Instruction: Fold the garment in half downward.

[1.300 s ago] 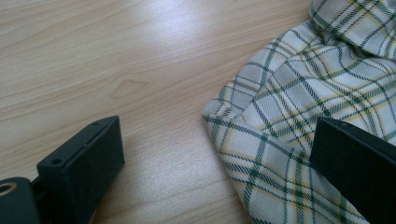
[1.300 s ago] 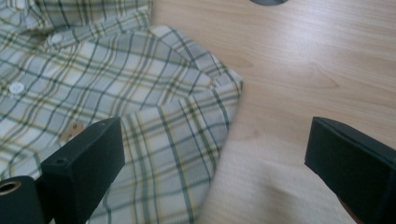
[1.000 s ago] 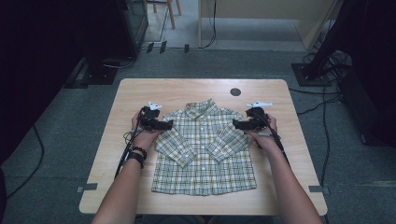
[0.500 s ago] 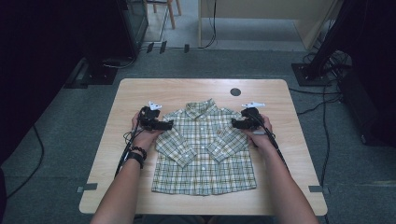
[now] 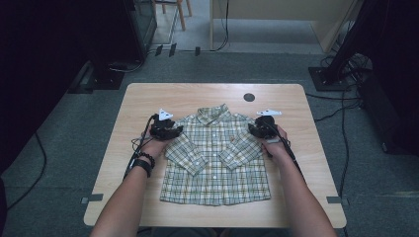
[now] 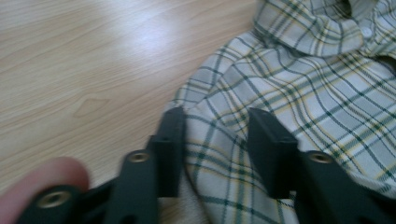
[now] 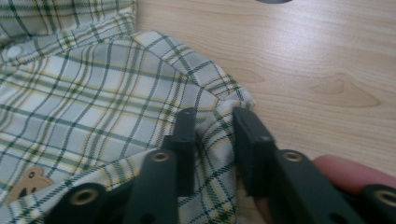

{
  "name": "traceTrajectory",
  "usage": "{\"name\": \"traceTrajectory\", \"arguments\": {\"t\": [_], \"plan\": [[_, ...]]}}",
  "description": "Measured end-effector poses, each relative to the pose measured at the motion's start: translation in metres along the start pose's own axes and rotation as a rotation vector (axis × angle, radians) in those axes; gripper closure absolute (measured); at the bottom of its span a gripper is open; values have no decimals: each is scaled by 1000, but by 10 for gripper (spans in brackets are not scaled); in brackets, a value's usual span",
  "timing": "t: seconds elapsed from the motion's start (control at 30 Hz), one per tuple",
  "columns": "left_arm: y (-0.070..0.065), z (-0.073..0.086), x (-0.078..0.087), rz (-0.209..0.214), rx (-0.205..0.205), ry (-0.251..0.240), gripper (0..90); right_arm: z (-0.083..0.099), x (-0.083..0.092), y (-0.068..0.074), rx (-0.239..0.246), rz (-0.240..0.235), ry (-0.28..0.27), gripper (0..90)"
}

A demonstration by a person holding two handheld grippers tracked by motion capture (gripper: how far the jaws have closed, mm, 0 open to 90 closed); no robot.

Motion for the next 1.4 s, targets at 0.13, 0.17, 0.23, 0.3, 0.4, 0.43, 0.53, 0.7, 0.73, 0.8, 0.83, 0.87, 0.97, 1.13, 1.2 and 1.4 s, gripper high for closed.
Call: {"name": "traceTrajectory", "arguments": {"t": [0.13, 0.17, 0.23, 0.3, 0.4, 0.43, 0.53, 0.7, 0.73, 0.8, 0.83, 0.87, 0.97, 1.13, 1.2, 1.4], "plan": [[11, 0, 2, 20, 133, 0, 742, 0, -1, -2, -64, -21, 3, 843], [12, 0, 2, 20, 141, 0, 749, 0, -1, -1, -61, -20, 3, 843], [11, -1, 1, 18, 148, 6, 761, -1, -1, -1, -56, -18, 7, 843], [12, -2, 1, 13, 162, 4, 682, -1, 0, -1, -56, -19, 10, 768], [20, -7, 1, -30, 253, -2, 387, -3, 1, -3, -84, -47, 16, 604], [22, -7, 1, -50, 270, -2, 370, -4, 2, -5, -92, -36, 4, 604], [22, -8, -2, -95, 234, 10, 342, -6, 3, -8, -103, -6, -14, 551], [5, -11, -11, -100, 92, 46, 341, -6, 0, -3, -57, -36, -19, 523], [3, -11, -12, -109, 77, 54, 347, -5, -2, -1, -41, -30, -11, 529], [-1, -12, -14, -145, 47, 62, 375, -3, -5, 1, -19, -13, -7, 538], [-3, -11, -14, -150, 39, 59, 381, -3, -5, 2, -16, -4, -10, 548], [-4, -11, -14, -151, 27, 55, 399, -3, -5, 3, -11, 3, -10, 559], [-9, -8, -14, -139, 19, 24, 457, -1, -4, 7, 45, 23, -10, 567], [-13, -7, -14, -93, 6, 8, 655, 1, -4, 12, 78, 43, -13, 662], [-14, -8, -15, -86, -2, 11, 743, 1, -4, 13, 80, 47, -16, 738], [-17, -12, -18, -82, 16, 35, 854, -6, -5, 8, -55, 12, 34, 856]]}}
Point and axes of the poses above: each handheld gripper's, and its own axes: x roughly backward along the jaws, z roughly out of its underside, y roughly to its left, the point moved 1 cm from there along -x, roughly forward along the jaws, and after that the axes turned 12 degrees about -y, right-handed, at the moved point
